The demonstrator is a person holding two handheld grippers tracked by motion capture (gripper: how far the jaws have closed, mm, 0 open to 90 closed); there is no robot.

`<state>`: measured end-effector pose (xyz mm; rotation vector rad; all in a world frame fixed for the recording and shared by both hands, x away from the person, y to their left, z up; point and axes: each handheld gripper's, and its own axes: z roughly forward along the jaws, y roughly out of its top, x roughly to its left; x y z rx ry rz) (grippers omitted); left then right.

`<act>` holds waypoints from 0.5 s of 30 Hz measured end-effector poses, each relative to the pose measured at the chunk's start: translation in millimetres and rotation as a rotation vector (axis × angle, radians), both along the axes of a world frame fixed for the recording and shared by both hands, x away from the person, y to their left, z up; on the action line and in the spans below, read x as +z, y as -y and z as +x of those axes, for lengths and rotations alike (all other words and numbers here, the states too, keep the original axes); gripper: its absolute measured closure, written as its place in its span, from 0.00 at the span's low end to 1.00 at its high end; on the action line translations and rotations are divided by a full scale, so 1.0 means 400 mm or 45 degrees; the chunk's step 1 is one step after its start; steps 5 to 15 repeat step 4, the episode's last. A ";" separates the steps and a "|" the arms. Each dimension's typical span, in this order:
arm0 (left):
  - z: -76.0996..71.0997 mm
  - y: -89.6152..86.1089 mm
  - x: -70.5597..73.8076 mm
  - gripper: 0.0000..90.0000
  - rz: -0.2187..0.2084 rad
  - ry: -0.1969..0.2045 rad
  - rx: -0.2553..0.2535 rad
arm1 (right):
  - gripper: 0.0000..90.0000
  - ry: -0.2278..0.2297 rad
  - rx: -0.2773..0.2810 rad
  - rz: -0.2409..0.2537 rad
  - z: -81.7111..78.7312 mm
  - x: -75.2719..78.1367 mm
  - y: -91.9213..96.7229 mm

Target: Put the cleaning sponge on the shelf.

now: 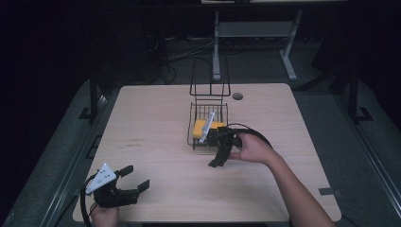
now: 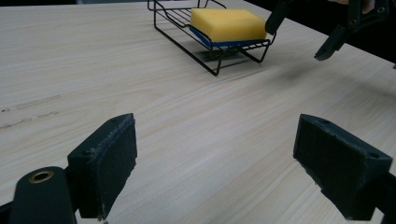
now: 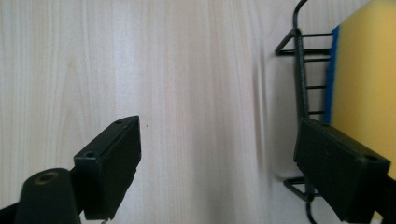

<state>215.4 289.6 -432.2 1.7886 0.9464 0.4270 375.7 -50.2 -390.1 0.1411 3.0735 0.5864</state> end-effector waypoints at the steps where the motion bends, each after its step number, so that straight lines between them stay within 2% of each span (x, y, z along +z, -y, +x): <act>1: 0.000 0.000 0.000 0.14 0.000 -0.001 0.000 | 0.16 -0.001 -0.002 0.004 -0.004 -0.003 0.003; 4: 0.001 0.001 0.001 0.14 0.001 0.000 0.001 | 0.16 -0.002 -0.005 0.006 -0.019 -0.011 0.011; 15: 0.001 0.001 0.001 0.14 0.001 0.000 0.001 | 0.16 -0.002 -0.005 0.006 -0.019 -0.011 0.011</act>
